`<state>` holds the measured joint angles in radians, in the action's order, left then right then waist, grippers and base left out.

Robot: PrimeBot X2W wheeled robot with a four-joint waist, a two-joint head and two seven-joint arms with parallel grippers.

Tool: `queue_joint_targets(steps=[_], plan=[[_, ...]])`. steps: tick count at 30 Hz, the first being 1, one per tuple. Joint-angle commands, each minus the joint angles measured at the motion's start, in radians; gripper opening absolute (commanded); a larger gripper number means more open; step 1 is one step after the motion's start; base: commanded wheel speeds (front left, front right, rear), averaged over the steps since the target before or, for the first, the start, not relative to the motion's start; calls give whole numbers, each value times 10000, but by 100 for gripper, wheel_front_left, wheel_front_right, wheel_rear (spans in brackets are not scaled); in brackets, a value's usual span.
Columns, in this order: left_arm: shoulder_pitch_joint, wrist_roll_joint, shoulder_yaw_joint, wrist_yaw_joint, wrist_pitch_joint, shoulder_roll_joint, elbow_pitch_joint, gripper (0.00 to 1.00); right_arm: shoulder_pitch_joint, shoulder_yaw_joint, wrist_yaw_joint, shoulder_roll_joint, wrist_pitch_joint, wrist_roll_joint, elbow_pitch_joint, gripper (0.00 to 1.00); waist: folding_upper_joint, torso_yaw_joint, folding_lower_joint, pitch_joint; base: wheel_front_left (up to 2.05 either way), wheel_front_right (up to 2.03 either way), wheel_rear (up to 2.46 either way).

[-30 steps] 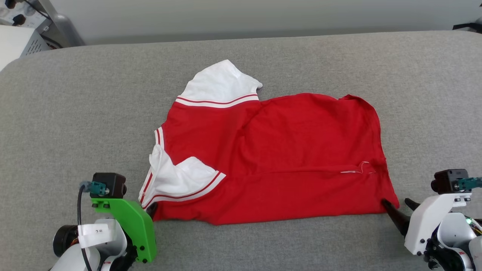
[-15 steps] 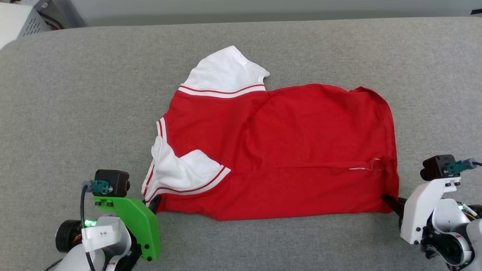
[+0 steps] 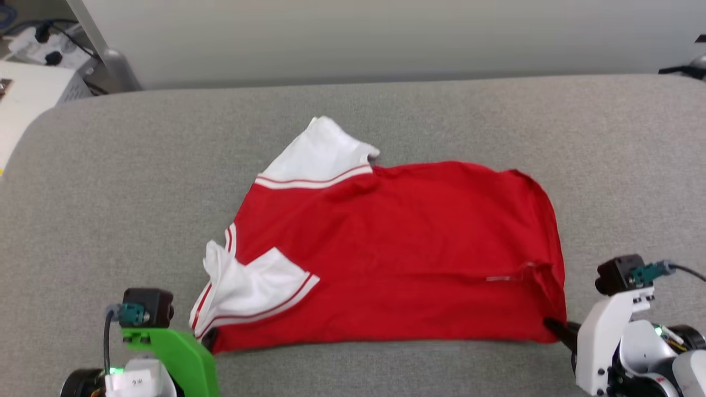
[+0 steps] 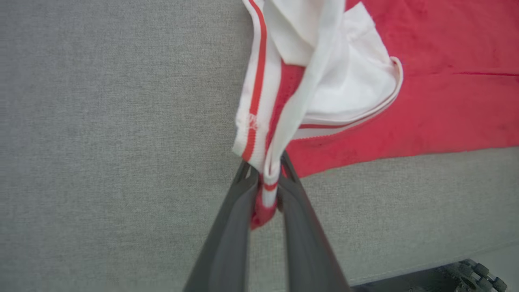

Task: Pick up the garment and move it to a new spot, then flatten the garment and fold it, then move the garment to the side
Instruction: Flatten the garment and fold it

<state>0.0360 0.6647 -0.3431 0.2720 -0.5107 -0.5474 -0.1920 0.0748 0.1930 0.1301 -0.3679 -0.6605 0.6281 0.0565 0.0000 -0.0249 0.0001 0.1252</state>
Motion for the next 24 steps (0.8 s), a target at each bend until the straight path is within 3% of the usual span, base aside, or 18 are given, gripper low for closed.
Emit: queue_joint_targets(steps=[1, 7, 14, 15, 16, 17, 18, 24], plan=[[348, 93, 99, 152, -57, -161, -102, 0, -329, -76, 6, 0, -85, -105, -157, 0, 0, -21, -1, -525, 0, 0, 0], [1296, 413, 87, 269, -249, -266, -16, 0, -1519, -657, 6, 459, -309, -297, -437, 0, 0, -5, -1, -956, 0, 0, 0], [1499, 1026, 51, -90, -189, 71, 949, 0, -2525, -1198, 6, 1288, -254, -469, -51, 0, 0, -81, -1, -1213, 0, 0, 0], [1474, 1029, 21, -127, -154, 111, 1087, 0, -2557, -1195, 6, 1361, -133, -426, -37, 42, 0, -96, -1, -1230, 0, 0, 0], [1424, 1051, 6, -166, -72, 199, 1240, 30, -2578, -1238, 6, 1440, 87, -406, -8, 100, 0, -109, -1, -1249, 0, 0, 0], [1385, 1058, -10, -193, -15, 259, 1358, 62, -2592, -1227, 6, 1463, 249, -424, 20, 100, 0, -117, -1, -1267, 0, 0, 0], [1343, 1069, -37, -228, 28, 318, 1488, 100, -2592, -1190, 6, 1462, 490, -473, 28, 100, 0, -129, -1, -1285, 0, 0, 0], [933, 827, 15, -314, 578, 425, 1777, 100, -2345, -1184, 6, 1584, 2401, -849, -246, 100, 0, -161, -1, -1345, 0, 0, 0]])
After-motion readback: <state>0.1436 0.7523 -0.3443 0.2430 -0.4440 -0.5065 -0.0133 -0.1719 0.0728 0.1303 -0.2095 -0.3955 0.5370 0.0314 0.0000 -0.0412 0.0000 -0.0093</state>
